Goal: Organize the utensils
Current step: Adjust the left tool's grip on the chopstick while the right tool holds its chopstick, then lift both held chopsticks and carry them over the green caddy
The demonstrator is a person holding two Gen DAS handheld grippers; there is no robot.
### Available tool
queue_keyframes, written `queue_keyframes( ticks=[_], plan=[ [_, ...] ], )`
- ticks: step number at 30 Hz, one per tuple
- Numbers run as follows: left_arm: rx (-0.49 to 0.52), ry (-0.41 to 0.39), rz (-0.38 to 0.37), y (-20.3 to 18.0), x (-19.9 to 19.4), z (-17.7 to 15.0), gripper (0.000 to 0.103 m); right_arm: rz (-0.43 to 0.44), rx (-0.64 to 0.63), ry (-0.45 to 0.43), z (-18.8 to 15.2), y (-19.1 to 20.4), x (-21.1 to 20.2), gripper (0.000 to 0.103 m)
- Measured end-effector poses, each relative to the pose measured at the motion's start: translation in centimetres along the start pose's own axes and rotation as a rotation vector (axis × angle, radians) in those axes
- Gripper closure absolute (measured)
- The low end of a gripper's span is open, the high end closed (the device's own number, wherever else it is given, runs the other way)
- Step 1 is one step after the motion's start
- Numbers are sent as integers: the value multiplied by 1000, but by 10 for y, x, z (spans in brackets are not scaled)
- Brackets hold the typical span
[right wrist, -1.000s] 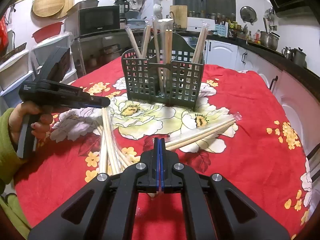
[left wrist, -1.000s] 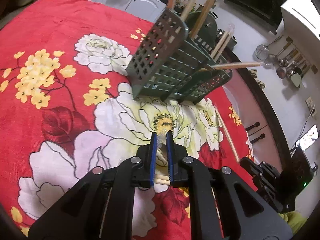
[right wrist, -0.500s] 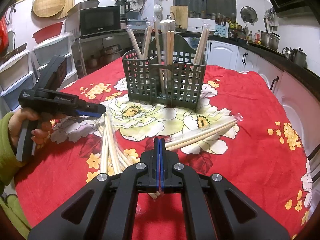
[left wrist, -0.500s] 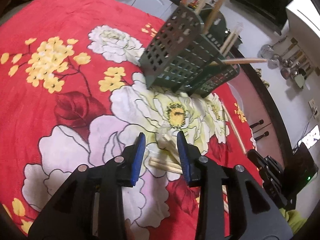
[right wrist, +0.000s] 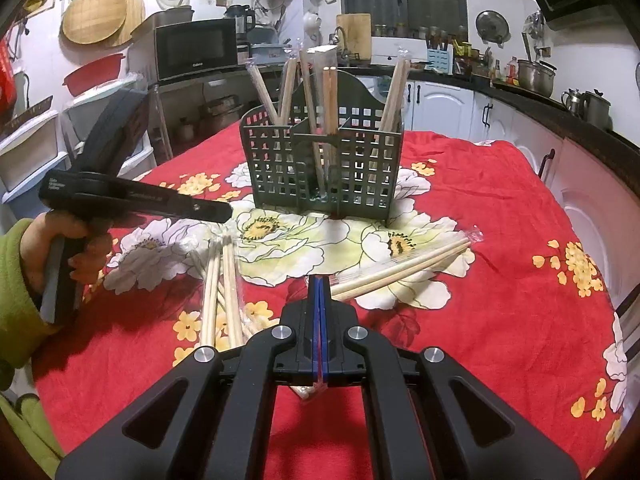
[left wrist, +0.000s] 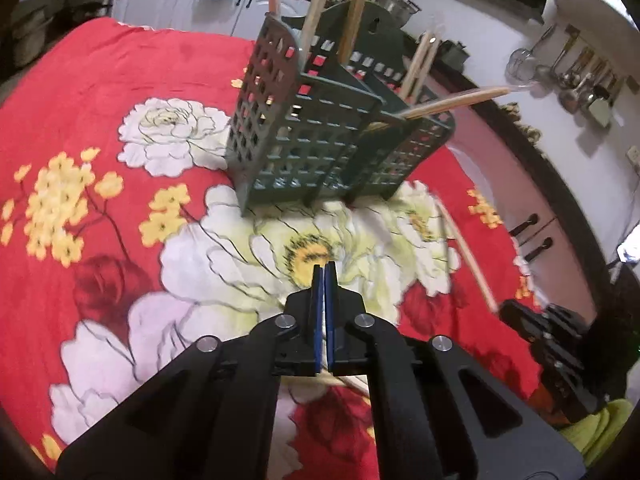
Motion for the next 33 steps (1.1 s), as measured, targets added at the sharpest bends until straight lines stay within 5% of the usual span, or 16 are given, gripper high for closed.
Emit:
queue_keyframes(
  ticks=[5, 11, 16, 20, 33],
  plan=[
    [32, 47, 64, 12, 8, 1, 78, 1, 7, -16, 5, -2, -3, 102],
    [79, 63, 69, 12, 18, -3, 78, 4, 4, -34, 13, -4, -5, 102],
    [123, 81, 75, 13, 27, 0, 97, 1, 7, -43, 19, -8, -6, 102],
    [146, 103, 63, 12, 27, 1, 102, -2, 15, -51, 23, -11, -8, 102],
    [93, 6, -59, -9, -8, 36, 103, 12, 27, -120, 56, -16, -20, 102]
  ],
)
Point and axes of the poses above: each gripper's, at about its wrist camera, not at the fingertips, and x roughly the way its jaws point, y to its left, z to its top, the point moved 5 cm from there along x, roughly the way its jaws point, and after that the axes turned 11 degrees about -y, right-handed, at the moved point
